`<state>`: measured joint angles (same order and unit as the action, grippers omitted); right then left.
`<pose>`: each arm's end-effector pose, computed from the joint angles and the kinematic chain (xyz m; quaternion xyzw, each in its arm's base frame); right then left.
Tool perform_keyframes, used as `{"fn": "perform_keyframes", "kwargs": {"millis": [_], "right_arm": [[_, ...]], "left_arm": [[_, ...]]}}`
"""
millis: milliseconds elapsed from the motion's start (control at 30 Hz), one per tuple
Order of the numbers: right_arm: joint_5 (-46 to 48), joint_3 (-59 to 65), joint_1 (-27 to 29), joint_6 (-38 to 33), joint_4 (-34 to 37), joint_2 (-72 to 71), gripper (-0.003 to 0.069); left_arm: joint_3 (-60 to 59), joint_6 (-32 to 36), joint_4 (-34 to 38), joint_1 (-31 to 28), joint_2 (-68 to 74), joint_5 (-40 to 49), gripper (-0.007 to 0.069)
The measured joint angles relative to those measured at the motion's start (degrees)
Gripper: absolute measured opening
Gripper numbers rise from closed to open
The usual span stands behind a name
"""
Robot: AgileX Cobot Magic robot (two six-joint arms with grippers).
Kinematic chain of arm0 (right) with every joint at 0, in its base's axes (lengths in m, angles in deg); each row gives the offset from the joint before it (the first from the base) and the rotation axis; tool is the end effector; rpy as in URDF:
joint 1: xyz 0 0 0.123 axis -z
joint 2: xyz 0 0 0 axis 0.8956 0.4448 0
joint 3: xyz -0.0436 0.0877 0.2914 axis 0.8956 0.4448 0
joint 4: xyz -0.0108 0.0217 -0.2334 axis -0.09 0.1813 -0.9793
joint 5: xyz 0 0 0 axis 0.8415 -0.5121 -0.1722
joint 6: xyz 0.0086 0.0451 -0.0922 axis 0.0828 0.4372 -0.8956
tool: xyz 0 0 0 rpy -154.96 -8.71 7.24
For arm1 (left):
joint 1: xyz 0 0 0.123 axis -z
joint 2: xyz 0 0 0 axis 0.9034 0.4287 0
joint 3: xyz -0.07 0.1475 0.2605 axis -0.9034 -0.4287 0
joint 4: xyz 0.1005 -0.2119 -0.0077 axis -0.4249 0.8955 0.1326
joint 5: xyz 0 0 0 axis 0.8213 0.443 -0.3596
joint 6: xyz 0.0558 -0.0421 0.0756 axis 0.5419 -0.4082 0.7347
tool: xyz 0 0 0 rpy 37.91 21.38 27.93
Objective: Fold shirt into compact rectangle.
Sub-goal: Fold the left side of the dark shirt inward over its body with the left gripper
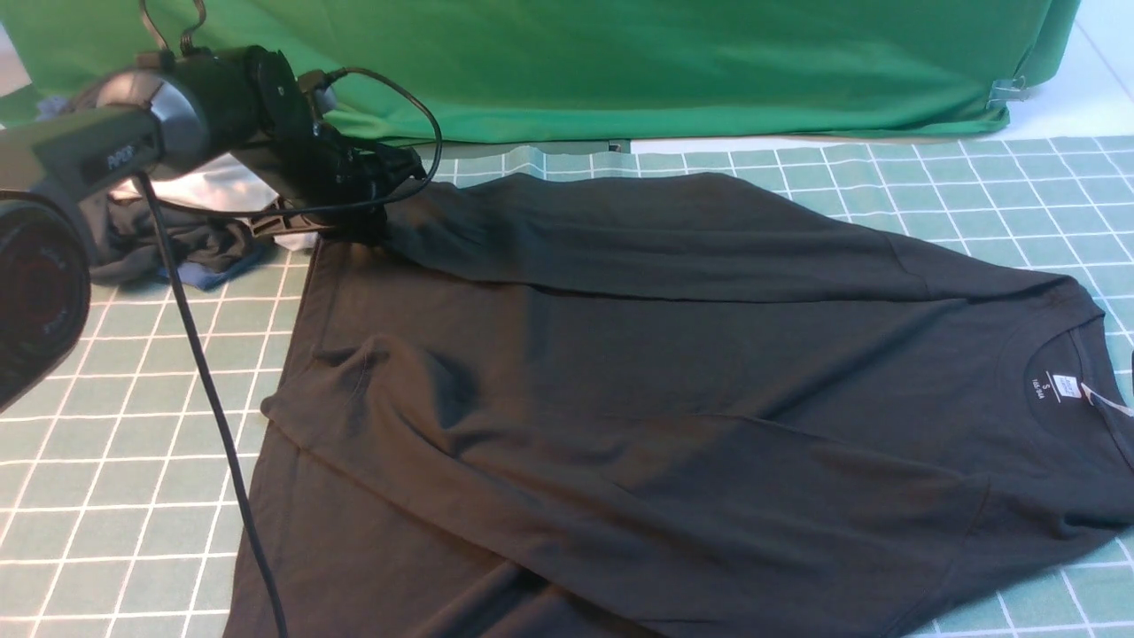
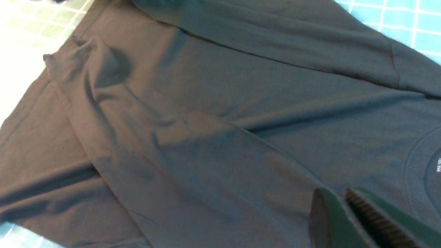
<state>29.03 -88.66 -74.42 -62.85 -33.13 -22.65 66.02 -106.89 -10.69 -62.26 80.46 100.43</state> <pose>0.0958 0.0511 0.3603 -0.1397 0.8675 0.1910 0.4375 0.5022 -0.0330 0.1710 -0.1800 0.9516 -0.1143 0.2213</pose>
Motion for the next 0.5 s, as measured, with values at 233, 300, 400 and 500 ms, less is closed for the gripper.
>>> {"fn": "perform_keyframes", "kwargs": {"millis": [233, 300, 400, 500], "right_arm": [[0.12, 0.00, 0.00, -0.98, -0.06, 0.00, 0.0069], [0.12, 0.00, 0.00, -0.56, -0.60, 0.00, 0.0069], [-0.17, 0.00, 0.00, 1.23, -2.51, 0.00, 0.0069], [-1.44, 0.00, 0.00, 3.41, -6.48, 0.00, 0.0069]], "left_arm": [[0.00, 7.22, -1.17, 0.70, -5.11, 6.87, 0.0022], [0.00, 8.48, -1.82, 1.40, -8.67, 9.37, 0.0022], [0.00, 8.75, -4.31, 2.56, -12.54, 12.40, 0.0022], [-0.88, 8.37, -7.63, 3.69, -15.97, 16.80, 0.0022]]}}
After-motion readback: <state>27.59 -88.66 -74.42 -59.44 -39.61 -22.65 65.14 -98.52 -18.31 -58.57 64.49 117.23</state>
